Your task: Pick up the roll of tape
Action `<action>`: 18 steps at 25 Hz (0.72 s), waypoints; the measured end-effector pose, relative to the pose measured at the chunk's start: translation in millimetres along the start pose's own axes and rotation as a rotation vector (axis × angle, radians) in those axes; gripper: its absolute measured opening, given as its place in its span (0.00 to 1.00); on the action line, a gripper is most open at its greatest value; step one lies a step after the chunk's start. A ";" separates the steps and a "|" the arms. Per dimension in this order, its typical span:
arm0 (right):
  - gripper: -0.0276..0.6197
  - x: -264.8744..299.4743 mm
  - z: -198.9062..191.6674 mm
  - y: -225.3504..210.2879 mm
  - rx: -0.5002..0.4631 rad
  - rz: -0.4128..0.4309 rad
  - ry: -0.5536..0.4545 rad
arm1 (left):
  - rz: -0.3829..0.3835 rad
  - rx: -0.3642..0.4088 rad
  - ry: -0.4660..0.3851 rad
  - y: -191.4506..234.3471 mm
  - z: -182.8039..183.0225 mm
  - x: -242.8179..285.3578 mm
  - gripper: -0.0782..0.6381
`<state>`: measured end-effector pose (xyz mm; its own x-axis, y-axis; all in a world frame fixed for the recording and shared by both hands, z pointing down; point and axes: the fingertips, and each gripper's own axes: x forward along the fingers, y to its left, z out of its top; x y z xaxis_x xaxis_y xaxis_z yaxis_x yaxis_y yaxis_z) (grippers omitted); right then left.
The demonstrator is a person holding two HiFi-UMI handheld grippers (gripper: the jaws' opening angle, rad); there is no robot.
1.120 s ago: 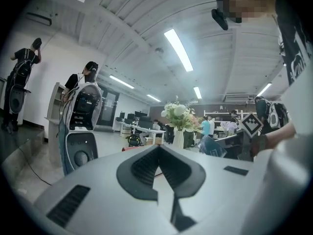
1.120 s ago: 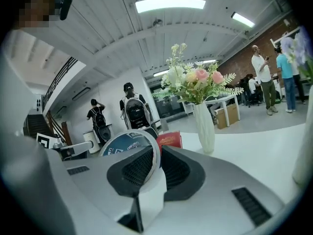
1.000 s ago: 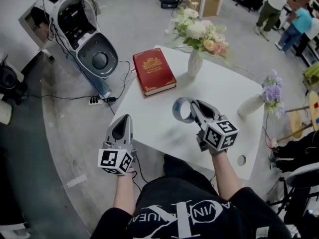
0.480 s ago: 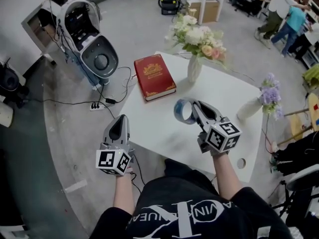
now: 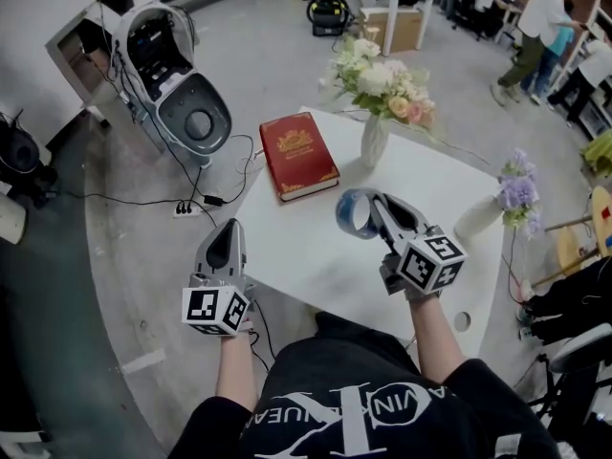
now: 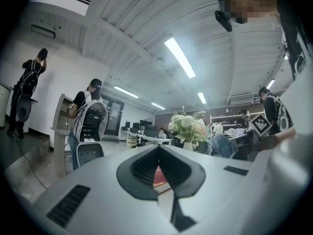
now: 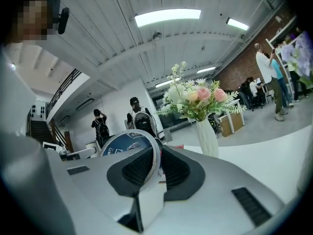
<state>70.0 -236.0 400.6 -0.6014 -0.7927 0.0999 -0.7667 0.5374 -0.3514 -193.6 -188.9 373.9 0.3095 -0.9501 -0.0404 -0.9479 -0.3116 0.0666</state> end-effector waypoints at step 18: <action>0.14 7.1 4.1 -4.3 0.010 0.012 -0.023 | 0.034 -0.008 -0.004 8.2 -4.4 -2.7 0.11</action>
<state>70.0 -245.1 399.0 -0.6055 -0.7923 0.0744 -0.7569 0.5445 -0.3614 -201.9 -189.0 378.9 0.2768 -0.9600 -0.0420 -0.9572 -0.2793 0.0763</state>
